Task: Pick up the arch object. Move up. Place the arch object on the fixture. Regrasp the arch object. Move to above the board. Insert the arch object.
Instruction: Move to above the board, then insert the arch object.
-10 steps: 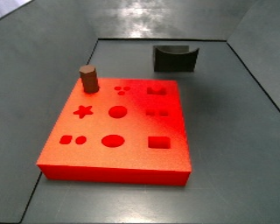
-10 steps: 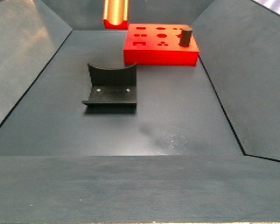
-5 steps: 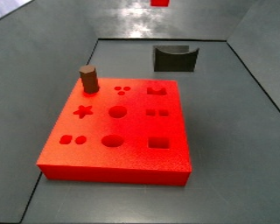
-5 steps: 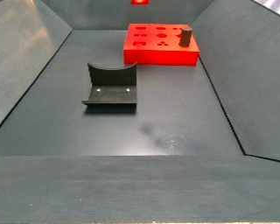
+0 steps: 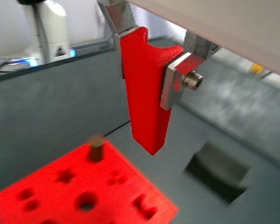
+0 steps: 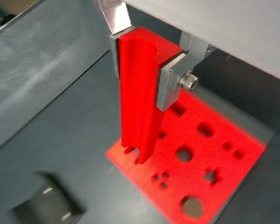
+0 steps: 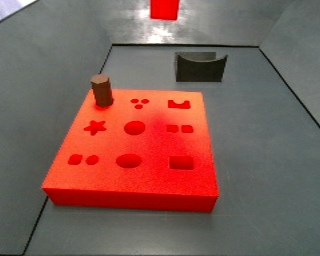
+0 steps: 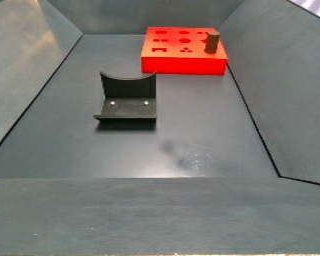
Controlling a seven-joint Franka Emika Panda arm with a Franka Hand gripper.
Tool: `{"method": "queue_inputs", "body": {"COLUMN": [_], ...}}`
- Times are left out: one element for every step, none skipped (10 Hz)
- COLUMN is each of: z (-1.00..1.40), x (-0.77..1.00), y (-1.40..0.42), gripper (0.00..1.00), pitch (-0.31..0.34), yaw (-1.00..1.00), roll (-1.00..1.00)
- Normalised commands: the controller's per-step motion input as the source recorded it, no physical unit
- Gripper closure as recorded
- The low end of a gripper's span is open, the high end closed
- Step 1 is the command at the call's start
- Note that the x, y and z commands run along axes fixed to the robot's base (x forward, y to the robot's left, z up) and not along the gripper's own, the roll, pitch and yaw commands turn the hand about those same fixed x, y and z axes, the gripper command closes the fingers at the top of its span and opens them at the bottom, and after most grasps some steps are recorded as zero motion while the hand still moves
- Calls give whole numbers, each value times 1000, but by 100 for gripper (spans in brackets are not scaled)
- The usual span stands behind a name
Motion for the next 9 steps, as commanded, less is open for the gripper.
{"method": "queue_inputs", "body": {"z": [42, 22, 8, 6, -451, -851, -1000, -1000, -1000], "x": [-88, -93, -77, -54, 249, 697, 726, 600, 429], "y": [-77, -18, -4, 4, 14, 246, 277, 320, 251], "gripper": [100, 100, 100, 100, 100, 100, 100, 100, 100], "pitch": [58, 3, -24, -30, -51, 3, 4, 27, 13], "yaw": [-21, -9, -7, -2, 0, 3, 49, 0, 0], "roll": [-932, -620, -421, -265, -66, -51, -24, 0, 0]}}
